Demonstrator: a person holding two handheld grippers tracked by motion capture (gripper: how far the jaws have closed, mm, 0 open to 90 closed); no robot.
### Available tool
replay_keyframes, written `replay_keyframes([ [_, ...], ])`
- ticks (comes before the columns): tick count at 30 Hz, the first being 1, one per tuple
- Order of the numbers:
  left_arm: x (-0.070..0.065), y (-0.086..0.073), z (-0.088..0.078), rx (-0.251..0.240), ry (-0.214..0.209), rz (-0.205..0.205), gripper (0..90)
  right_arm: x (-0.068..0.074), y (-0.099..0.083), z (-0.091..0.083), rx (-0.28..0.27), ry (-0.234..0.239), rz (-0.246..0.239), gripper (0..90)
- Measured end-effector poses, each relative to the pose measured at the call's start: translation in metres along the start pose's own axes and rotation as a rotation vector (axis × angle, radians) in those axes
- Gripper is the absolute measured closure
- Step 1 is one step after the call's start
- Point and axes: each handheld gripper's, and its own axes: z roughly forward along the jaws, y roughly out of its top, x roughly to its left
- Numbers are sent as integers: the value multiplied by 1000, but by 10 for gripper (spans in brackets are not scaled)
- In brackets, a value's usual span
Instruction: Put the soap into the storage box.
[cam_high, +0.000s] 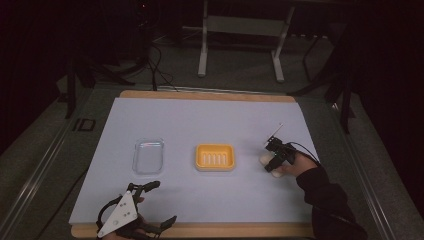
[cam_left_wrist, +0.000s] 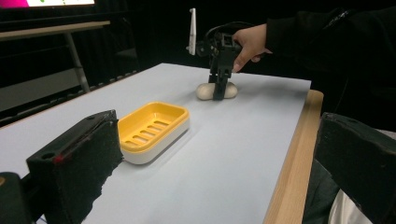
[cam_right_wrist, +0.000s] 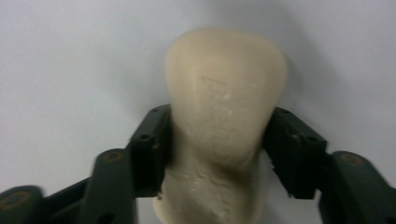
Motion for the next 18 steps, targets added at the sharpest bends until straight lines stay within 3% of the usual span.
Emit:
replay_keyframes([
  [7,0,0,1,3,-1,1,11,3,1,-1,6,-9,25,497],
  [18,0,0,1,6,1,3,11,1,0,-8,1,-15,-41,500],
])
